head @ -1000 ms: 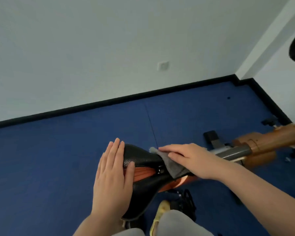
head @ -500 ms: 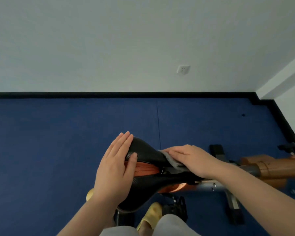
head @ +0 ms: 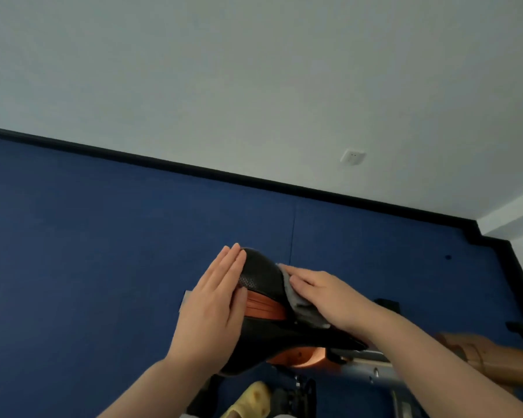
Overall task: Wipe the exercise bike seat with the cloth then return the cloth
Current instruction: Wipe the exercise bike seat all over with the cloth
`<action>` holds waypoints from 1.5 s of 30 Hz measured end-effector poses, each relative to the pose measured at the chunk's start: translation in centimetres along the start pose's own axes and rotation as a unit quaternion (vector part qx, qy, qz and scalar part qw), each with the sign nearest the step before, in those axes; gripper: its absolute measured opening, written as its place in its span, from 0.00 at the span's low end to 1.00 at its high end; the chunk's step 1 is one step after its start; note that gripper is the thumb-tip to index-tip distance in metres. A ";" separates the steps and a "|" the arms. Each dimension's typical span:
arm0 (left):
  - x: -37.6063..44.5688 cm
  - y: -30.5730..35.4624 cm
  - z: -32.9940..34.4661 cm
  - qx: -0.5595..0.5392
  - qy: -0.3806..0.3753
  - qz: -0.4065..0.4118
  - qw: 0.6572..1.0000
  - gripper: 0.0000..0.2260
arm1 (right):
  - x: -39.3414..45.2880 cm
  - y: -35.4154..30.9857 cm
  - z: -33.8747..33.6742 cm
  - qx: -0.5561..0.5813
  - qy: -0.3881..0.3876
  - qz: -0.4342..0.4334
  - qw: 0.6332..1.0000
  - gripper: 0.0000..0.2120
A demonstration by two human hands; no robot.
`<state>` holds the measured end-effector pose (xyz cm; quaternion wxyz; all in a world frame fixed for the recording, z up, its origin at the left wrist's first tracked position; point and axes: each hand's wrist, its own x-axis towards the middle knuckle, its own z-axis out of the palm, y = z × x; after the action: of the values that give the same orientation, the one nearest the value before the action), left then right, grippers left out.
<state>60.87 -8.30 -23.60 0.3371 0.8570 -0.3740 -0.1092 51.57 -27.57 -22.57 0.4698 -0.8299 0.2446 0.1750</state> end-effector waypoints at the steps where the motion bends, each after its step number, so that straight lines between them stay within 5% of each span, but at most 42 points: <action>1: -0.3 -0.1 0.1 0.005 -0.006 0.006 1.000 0.23 | 0.8 -0.8 0.2 0.010 0.004 -0.006 1.000 0.20; 12: -3.8 0.3 0.2 0.135 -0.012 0.006 0.991 0.24 | 2.8 -3.2 0.8 0.067 0.009 0.023 0.997 0.20; 18: -6.1 0.1 1.0 0.169 -0.016 0.017 0.985 0.25 | 5.6 -7.7 2.4 0.044 0.002 -0.046 0.998 0.26; 24: -6.6 -0.4 1.3 0.172 -0.001 0.018 0.985 0.25 | 5.6 -7.2 1.6 0.070 -0.045 -0.020 0.996 0.20; 28: -7.0 -0.3 1.6 0.172 0.008 0.009 0.985 0.24 | 6.5 -8.9 2.2 -0.093 -0.052 -0.078 0.991 0.19; 32: -7.9 -0.4 2.3 0.119 0.034 -0.009 0.992 0.24 | 6.8 -9.6 2.2 -0.250 -0.118 -0.188 0.942 0.16; 37: -8.4 -0.4 2.8 0.065 0.078 -0.004 0.995 0.22 | 8.4 -10.0 1.3 -0.223 -0.178 -0.159 0.945 0.16; 42: -8.6 -0.4 2.4 0.079 0.089 0.005 0.993 0.22 | 8.9 -11.3 3.4 -0.442 -0.238 -0.266 0.823 0.15; 45: -8.6 -0.4 2.4 0.068 0.096 -0.001 0.993 0.21 | 10.4 -10.7 1.6 -0.338 -0.252 -0.206 0.883 0.17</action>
<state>54.03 -3.16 -26.26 0.3122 0.8847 -0.3462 -0.0013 66.06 -24.06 -21.35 0.2325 -0.8977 -0.1324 0.3500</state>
